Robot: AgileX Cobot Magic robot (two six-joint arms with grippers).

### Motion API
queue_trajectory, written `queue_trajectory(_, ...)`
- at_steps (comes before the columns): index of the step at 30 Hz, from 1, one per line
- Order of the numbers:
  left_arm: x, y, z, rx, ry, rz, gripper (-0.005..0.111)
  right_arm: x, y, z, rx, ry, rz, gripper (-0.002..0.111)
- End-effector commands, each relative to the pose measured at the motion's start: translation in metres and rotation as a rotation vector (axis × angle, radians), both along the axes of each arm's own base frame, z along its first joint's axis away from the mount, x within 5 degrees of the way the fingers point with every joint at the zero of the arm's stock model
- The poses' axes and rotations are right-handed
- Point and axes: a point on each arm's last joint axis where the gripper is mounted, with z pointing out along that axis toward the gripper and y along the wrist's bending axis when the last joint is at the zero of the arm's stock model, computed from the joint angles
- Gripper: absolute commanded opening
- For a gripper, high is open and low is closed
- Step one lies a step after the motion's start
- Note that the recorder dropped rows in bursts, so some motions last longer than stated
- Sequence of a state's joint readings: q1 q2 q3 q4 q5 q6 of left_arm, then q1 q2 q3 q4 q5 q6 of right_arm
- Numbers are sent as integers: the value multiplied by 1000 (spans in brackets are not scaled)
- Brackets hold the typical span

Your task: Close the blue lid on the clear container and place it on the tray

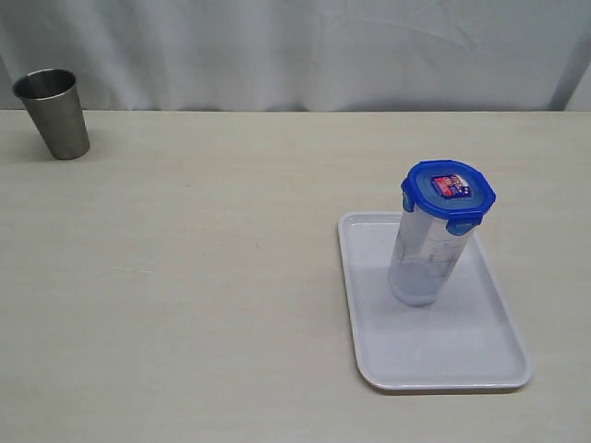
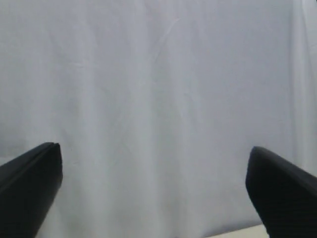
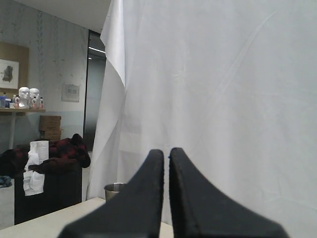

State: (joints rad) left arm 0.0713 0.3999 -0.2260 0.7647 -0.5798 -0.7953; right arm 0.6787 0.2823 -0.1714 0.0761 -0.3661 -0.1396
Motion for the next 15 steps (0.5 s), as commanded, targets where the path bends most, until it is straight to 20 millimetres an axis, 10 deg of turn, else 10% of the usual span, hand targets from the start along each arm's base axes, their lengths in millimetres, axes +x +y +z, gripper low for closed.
queue_trajectory(1,-5,10,-11,-105,8,88,105,0,-1,-1,-5,0,-6,5)
queue_trajectory(15,-22,31,-30,-247,139,311,105,0,-1,-1,-5,0,-6,5)
